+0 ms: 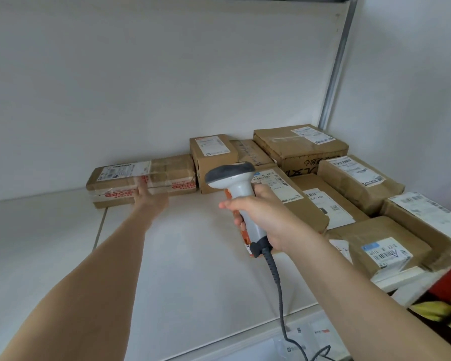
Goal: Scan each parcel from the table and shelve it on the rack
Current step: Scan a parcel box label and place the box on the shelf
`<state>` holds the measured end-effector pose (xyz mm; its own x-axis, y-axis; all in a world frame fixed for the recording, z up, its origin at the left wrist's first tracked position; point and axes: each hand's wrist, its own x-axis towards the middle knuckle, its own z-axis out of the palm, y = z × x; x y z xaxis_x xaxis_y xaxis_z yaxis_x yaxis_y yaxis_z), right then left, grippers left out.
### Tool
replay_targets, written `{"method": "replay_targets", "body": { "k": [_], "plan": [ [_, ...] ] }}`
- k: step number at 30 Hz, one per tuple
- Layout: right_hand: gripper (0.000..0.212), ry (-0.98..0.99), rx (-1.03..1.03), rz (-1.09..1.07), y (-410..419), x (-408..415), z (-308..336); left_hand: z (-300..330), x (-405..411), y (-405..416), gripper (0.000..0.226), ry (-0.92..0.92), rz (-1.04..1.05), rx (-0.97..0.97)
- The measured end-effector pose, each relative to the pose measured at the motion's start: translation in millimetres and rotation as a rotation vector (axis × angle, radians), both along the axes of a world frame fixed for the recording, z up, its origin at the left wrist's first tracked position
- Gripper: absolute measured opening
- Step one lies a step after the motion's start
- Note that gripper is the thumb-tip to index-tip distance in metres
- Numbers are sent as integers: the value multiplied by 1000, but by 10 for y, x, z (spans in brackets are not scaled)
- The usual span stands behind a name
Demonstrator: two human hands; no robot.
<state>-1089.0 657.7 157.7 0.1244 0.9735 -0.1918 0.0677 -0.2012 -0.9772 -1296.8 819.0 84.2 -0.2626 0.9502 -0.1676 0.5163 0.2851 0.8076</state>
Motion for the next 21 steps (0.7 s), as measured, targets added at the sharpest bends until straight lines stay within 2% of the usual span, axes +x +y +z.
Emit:
{"method": "replay_targets", "body": {
  "k": [2, 5, 6, 9, 12, 17, 21],
  "plan": [
    [35, -1, -19, -15, -74, 16, 34, 19, 50, -84, 69, 42, 97, 2],
    [35, 10, -59, -33, -226, 70, 136, 143, 185, -276, 22, 58, 205, 72],
    [31, 25, -65, -43, -285, 106, 177, 208, 248, -371, 17, 29, 203, 111],
    [16, 52, -72, -59, -484, 258, 333, 423, 469, -671, 22, -94, 159, 244],
    [24, 79, -66, -99, -693, 441, 446, 692, 769, -1037, 31, -161, 132, 319],
    [33, 111, -36, -119, -1235, 843, 668, 1060, 1439, -1618, 24, -204, 3, 402],
    [30, 129, 10, -143, -1922, 1466, 757, 1191, 2162, -2025, 24, -198, -57, 464]
  ]
}}
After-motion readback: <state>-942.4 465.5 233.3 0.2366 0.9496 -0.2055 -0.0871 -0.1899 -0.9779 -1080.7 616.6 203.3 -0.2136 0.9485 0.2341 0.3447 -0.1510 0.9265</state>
